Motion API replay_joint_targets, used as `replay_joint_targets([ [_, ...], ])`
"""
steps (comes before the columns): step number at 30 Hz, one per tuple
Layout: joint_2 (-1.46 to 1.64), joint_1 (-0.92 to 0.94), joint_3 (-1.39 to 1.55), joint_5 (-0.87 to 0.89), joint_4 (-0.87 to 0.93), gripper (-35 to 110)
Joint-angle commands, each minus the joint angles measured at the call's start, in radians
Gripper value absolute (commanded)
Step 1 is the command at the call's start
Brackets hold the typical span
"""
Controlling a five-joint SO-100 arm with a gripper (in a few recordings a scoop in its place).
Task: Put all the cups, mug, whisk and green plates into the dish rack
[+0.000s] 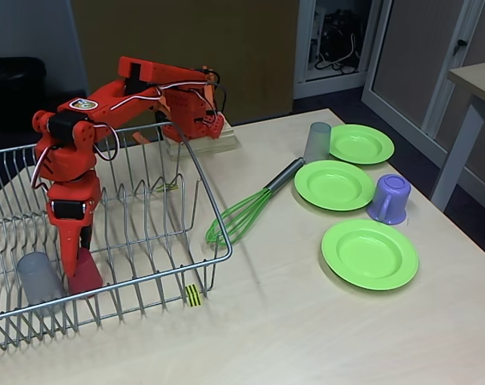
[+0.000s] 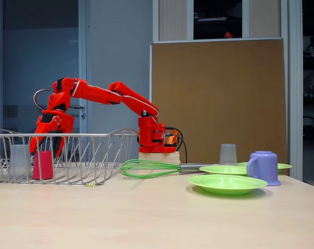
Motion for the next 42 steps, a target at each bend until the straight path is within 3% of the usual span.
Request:
replay_joint_targets([
  [1,0.064,0.015,-0.026,0.002,0.031,36],
  [8,0.192,-0.020,-0.018,0.002,0.091,37],
  [13,0.402,-0.117,0.190,0.037,0.087,37],
  [22,0.785,-0.419,0.632,0.296,0.120,41],
  [28,0.951,-0.678,0.905,0.486,0.020,47],
  [36,0.956,-1.023,1.048,0.776,-0.124,51],
  [42,0.899,-1.198,1.077,0.680,-0.224,49],
])
